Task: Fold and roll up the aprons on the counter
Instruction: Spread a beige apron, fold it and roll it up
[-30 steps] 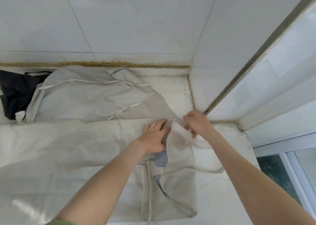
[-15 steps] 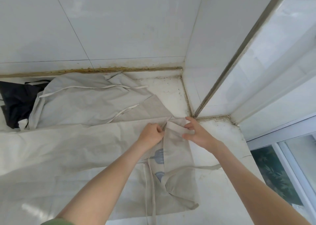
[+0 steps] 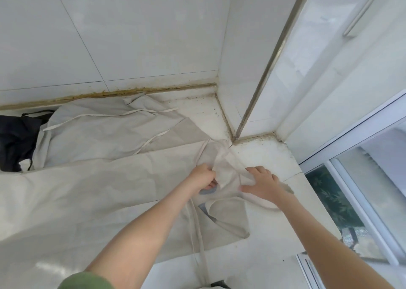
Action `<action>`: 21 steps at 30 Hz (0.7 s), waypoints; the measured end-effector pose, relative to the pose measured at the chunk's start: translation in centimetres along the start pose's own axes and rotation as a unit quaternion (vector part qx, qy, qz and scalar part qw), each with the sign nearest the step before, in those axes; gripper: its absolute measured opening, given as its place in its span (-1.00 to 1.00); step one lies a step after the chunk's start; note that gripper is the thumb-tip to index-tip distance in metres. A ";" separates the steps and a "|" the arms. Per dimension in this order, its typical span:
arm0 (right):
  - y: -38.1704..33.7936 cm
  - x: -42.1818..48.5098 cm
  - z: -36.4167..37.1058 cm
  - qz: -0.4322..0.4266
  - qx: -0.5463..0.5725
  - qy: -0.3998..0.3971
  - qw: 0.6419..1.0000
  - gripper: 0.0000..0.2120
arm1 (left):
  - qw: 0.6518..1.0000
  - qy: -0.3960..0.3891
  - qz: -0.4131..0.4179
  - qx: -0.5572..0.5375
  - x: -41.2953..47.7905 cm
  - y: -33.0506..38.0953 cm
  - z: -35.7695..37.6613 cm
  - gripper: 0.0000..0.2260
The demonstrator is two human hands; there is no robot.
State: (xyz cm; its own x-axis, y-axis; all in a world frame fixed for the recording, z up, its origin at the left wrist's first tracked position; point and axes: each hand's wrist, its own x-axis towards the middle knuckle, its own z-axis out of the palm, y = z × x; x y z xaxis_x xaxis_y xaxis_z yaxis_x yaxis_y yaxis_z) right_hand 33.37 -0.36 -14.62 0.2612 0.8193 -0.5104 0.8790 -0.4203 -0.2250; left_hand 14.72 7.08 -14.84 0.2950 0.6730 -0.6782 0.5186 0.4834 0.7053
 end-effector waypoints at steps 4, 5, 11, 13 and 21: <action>2.2 -2.0 0.9 -0.011 -0.051 -0.079 0.996 -0.12 | 0.997 0.083 0.003 -0.010 -1.0 0.1 -0.5 -0.77; 2.4 -2.4 1.2 -0.009 -0.062 -0.081 0.995 -0.08 | 0.994 0.104 0.005 0.010 -1.2 0.0 -0.7 -0.71; 2.3 -3.8 2.3 0.019 -0.074 -0.014 0.997 -0.41 | 0.995 0.096 -0.023 0.015 -2.0 -1.5 -1.1 -0.63; 2.3 -3.8 2.6 0.047 0.005 -0.030 0.998 -0.72 | 0.995 0.085 -0.005 0.055 -2.1 -2.4 -1.2 -0.60; -3.4 -5.8 -1.1 0.048 0.384 -0.118 0.914 -0.88 | 0.990 -0.084 0.100 0.053 -4.1 -3.4 -2.9 -0.45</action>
State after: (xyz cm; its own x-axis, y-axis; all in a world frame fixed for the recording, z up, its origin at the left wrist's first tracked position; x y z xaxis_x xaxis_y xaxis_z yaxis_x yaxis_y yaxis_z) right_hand 29.31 -3.24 -9.98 0.1488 0.6954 -0.7031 0.2932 -0.7101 -0.6402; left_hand 9.43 4.32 -13.84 0.5248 0.6431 -0.5577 0.5144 0.2824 0.8097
